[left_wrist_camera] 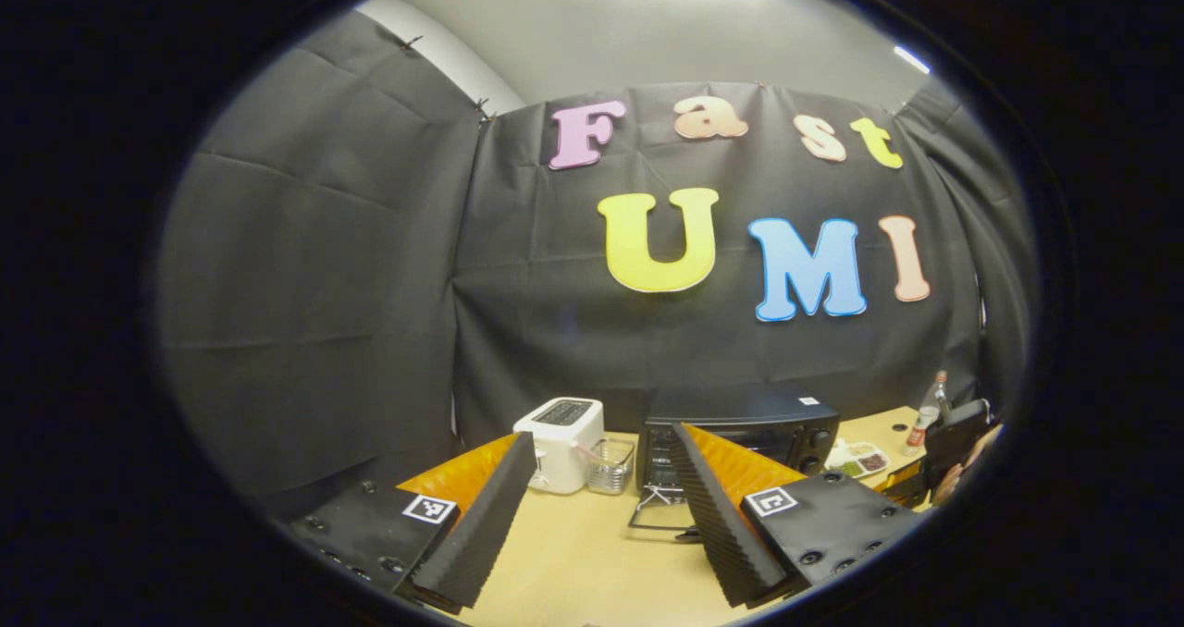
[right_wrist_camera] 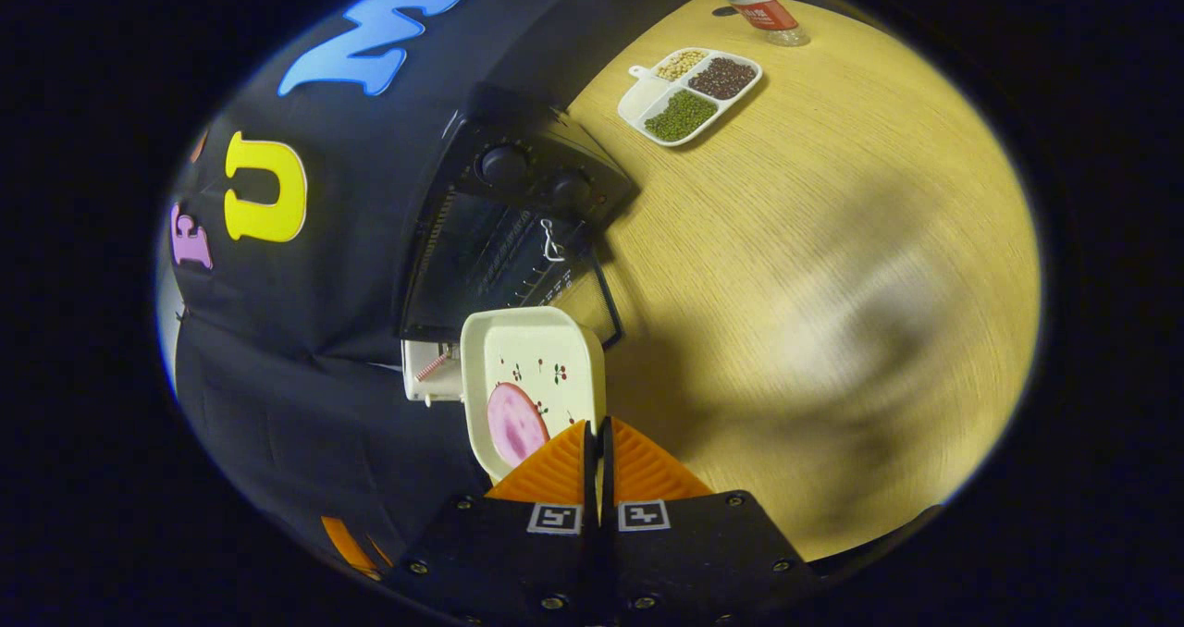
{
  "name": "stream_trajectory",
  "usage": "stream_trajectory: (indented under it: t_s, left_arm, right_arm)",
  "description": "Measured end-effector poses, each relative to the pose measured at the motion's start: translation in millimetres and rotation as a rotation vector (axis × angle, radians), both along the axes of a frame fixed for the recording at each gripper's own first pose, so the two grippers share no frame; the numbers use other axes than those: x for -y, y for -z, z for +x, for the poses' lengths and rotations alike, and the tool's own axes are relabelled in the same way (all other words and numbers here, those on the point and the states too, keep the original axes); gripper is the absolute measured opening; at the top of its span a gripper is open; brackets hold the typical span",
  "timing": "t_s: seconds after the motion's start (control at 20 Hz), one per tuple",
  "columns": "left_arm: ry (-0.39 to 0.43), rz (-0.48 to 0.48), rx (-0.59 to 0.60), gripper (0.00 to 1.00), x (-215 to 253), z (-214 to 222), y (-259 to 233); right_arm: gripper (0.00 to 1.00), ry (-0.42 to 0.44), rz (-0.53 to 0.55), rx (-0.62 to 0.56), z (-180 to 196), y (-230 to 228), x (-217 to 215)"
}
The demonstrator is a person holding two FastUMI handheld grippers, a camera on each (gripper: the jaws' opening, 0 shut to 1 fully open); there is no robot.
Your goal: Open the electric oven with the left hand, put the food in, and close the electric oven.
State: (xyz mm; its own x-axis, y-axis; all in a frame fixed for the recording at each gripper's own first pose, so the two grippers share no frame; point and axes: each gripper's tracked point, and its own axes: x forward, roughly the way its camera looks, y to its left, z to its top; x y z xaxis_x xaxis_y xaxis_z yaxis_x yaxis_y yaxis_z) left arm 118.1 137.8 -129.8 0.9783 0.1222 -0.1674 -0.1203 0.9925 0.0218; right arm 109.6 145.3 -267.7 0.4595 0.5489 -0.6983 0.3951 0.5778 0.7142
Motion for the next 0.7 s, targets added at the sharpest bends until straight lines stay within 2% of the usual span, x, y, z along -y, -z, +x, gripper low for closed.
stream_trajectory:
  t_s: [0.3,0.55,0.65,0.7]
  left_arm:
    - [0.007,-0.009,-0.009,1.00,-20,24,10]
    - [0.031,-0.010,-0.023,1.00,-26,45,23]
    - [0.041,-0.019,-0.033,0.92,-28,51,28]
    - [0.046,-0.017,-0.037,1.00,-29,54,31]
  right_arm:
    - [0.00,0.169,0.057,-0.016,47,4,-33]
    - [0.00,0.288,0.107,-0.028,84,13,-58]
    - [0.00,0.328,0.133,-0.051,97,18,-66]
    - [0.00,0.354,0.135,-0.045,105,20,-68]
